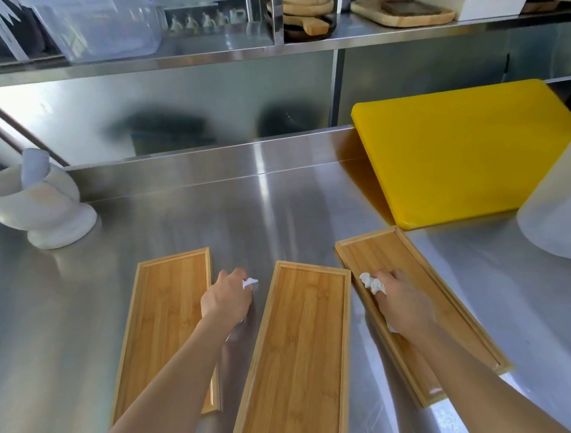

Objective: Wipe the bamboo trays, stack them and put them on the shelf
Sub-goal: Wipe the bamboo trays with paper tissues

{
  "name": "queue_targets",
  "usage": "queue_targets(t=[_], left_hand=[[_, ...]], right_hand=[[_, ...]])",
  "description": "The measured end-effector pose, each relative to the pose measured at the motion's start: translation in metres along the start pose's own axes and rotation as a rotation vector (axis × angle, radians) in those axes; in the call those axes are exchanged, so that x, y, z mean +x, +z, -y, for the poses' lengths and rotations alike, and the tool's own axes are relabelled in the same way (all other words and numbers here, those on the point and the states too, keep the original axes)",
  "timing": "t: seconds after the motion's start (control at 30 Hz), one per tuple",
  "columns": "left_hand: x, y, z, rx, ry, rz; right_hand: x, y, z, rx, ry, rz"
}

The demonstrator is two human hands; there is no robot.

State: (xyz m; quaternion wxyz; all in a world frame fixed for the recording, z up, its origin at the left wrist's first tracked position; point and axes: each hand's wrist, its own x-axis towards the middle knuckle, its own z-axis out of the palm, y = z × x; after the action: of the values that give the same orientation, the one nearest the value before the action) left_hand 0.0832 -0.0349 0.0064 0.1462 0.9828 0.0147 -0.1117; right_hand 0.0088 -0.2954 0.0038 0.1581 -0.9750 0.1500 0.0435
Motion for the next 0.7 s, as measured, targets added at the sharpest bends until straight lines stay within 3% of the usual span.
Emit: queue_targets(t=[0.27, 0.47, 0.53, 0.7], left_hand=[[-0.023, -0.012, -0.010, -0.120, -0.034, -0.119], [-0.040, -0.015, -0.035, -0.255, -0.006, -0.166], [-0.064, -0.003, -0.062, -0.261, 0.115, -0.134], [-0.076, 0.002, -0.081, -0.349, 0.178, -0.111]], right_hand=[[-0.007, -0.012, -0.007, 0.098, -0.066, -0.180], [-0.018, -0.022, -0.010, 0.158, -0.068, -0.184], [-0.052, -0.028, -0.035, 0.155, 0.038, -0.242], [-0.065, -0.042, -0.039, 0.217, 0.116, -0.278]])
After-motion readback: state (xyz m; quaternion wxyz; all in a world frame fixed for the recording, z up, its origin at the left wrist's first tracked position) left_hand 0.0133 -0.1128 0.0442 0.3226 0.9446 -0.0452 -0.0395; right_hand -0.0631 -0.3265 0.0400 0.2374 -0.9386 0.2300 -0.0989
